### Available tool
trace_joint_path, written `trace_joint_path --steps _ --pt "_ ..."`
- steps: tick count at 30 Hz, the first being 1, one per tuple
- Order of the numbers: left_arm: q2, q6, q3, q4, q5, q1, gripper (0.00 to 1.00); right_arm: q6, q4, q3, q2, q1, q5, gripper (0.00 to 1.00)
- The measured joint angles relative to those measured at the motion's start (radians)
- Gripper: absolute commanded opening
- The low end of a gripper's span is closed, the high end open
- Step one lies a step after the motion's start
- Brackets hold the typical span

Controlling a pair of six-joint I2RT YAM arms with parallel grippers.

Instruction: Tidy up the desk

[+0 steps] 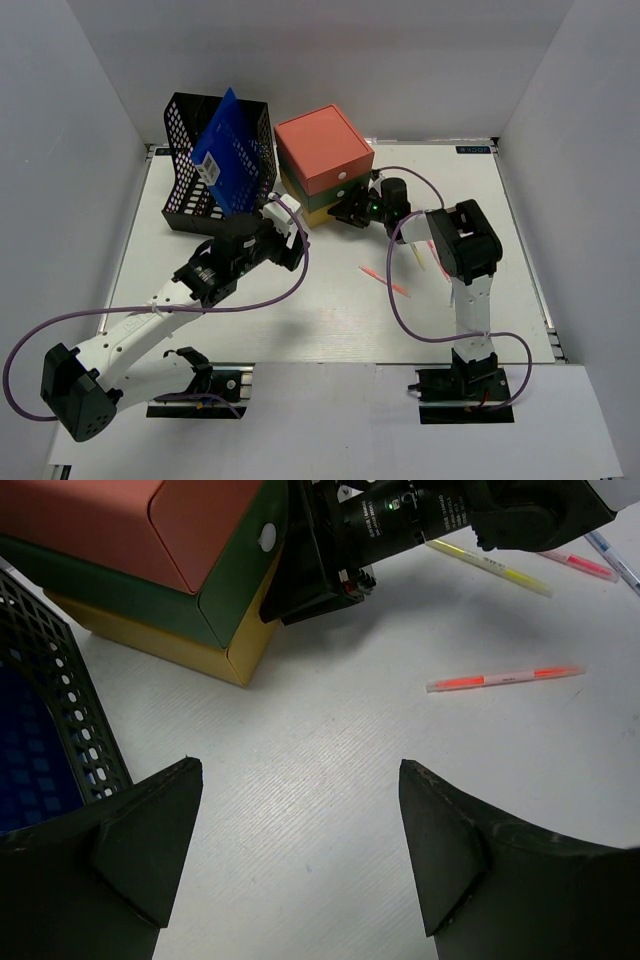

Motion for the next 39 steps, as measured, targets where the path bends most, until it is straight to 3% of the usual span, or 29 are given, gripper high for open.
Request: trace_joint_path --steps 5,21,29,39 --pt "0.000 0.002 0.000 0.009 0.000 0.000 0.89 0.000 -0.006 0.005 0.000 -0.003 0.000 0.50" --pt "0.000 0.003 -0.013 0.010 0.001 0.000 0.89 0.036 0.023 0.003 0.000 -0.041 -0.003 0.25" --pt "0.001 0.003 -0.013 0.011 0.001 0.000 0.89 0.051 0.085 -0.041 -0.002 -0.058 -0.006 0.24" --pt "0.000 0.003 -0.016 0.016 0.001 0.000 0.89 0.051 0.160 -0.286 -0.154 -0.082 -0.009 0.25"
